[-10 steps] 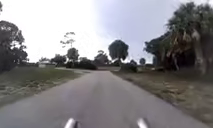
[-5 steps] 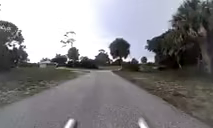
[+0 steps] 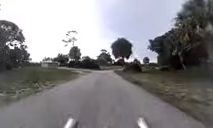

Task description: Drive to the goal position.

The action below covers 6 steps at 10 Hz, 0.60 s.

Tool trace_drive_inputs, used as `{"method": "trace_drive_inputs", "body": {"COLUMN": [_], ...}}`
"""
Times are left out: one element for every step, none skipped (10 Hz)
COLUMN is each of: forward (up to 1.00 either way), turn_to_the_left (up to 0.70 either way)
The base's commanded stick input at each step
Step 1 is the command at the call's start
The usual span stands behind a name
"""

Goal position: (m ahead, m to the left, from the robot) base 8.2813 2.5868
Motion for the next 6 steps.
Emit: {"method": "trace_drive_inputs", "body": {"forward": [1.00, 1.00, 1.00, 1.00, 1.00, 1.00], "turn_to_the_left": [0.00, 0.00, 0.00, 0.18, 0.26, 0.00]}}
